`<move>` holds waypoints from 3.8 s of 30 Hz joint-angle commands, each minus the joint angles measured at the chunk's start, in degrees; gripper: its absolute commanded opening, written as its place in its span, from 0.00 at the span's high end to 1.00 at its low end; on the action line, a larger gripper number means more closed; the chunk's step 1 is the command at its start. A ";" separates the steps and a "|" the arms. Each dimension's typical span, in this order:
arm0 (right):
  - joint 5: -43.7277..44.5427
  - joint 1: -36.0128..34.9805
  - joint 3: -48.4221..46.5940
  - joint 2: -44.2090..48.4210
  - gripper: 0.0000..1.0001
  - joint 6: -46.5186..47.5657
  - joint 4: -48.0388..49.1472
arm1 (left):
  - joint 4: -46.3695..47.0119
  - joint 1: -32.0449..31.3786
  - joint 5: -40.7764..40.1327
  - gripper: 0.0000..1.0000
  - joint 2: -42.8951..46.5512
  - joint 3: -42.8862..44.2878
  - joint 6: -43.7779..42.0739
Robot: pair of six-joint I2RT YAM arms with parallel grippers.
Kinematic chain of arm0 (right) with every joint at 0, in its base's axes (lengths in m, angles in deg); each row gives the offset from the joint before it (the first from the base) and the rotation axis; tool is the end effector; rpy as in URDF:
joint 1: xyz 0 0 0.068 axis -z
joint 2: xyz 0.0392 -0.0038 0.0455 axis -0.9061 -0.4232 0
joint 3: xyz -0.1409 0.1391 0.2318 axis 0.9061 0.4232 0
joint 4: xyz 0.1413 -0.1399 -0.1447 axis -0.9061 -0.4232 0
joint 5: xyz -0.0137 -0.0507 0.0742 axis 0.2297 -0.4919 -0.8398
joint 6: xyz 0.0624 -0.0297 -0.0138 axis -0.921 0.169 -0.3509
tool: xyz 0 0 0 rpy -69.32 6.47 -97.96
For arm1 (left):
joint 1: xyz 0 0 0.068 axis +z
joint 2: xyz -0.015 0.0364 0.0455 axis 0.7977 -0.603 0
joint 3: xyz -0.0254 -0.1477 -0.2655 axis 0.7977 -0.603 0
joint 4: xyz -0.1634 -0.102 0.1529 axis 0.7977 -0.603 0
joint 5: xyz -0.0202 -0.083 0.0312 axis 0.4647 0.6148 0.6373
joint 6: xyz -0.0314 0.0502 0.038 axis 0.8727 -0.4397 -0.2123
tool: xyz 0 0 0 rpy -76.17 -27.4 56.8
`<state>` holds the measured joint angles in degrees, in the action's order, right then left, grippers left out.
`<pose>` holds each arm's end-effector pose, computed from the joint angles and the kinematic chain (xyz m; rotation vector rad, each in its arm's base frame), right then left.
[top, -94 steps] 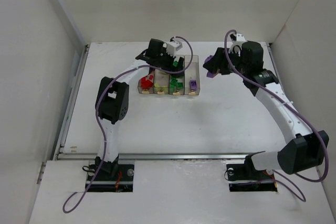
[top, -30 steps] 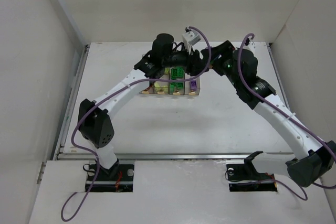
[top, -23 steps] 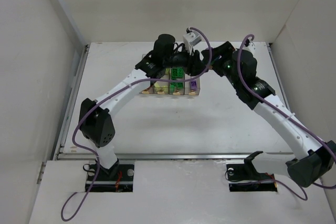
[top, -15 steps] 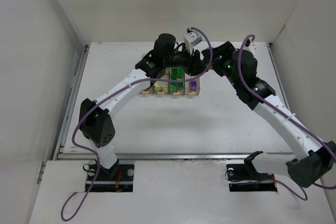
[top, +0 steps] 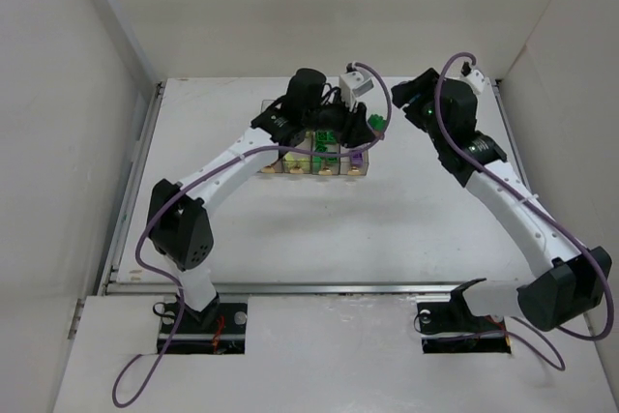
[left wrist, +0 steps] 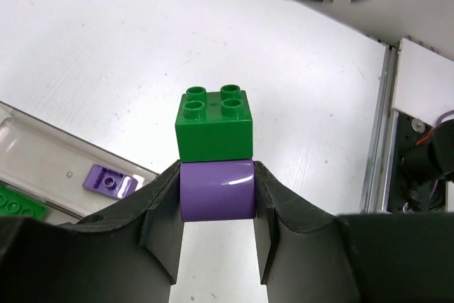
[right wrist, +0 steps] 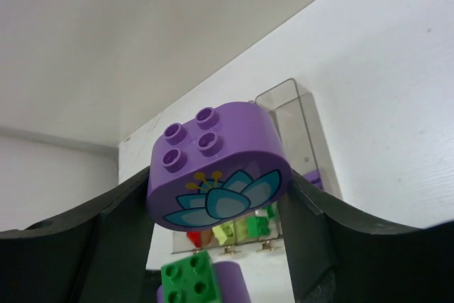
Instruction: Sort the legos into containers by color
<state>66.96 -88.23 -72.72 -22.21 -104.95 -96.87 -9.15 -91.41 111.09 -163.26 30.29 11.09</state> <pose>0.2746 0.0995 0.4201 0.6058 1.7357 0.6152 0.3092 -0.2902 0.4075 1.0715 1.5267 -1.0310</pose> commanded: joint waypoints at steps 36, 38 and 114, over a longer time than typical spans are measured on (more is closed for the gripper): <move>-37.80 6.84 -31.48 -38.90 0.59 26.76 -15.85 | -0.25 15.74 -6.85 1.00 7.52 -11.08 -5.95; -36.58 6.31 -32.00 -40.12 0.49 26.76 -17.60 | -0.25 16.26 -6.32 1.00 7.52 -11.08 -6.48; -68.03 0.15 -17.15 -27.65 1.00 25.71 2.08 | -8.34 13.98 6.61 1.00 10.16 -8.35 -19.66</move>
<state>2.53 -88.10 -90.23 -49.79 -79.00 -96.44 -20.45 -77.58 118.79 -156.11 22.16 -8.76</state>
